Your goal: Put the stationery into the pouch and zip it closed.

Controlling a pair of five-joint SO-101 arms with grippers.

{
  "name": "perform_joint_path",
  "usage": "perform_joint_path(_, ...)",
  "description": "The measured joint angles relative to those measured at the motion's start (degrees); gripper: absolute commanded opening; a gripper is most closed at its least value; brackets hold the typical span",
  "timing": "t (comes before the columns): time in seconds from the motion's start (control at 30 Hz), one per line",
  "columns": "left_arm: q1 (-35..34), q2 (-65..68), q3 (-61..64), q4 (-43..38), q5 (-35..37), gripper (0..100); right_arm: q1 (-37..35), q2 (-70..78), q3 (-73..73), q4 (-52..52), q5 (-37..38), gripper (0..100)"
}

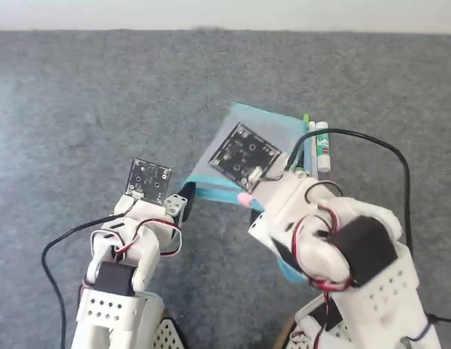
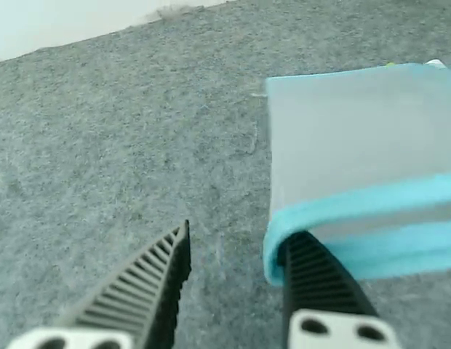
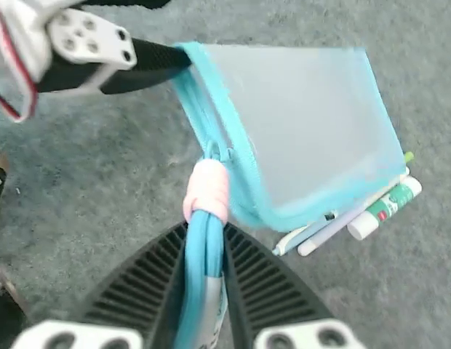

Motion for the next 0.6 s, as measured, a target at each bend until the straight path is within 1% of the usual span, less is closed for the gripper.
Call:
perform_joint_path(0.2,0.70,-0.09,2.73,-2.37,0.18,20,-1.67,-1.67,-0.44,0.35,0.09,0.6)
perform_joint_path(0.4,6.42,-0.09,2.73,-2.37,-0.53,29,-3.43,-6.59,1.14,0.44,0.44,0.6)
perform_joint_path(0.6,8.09,-0.09,2.73,-2.37,-0.53,29,-3.60,-8.62,2.64,0.44,0.44,0.6)
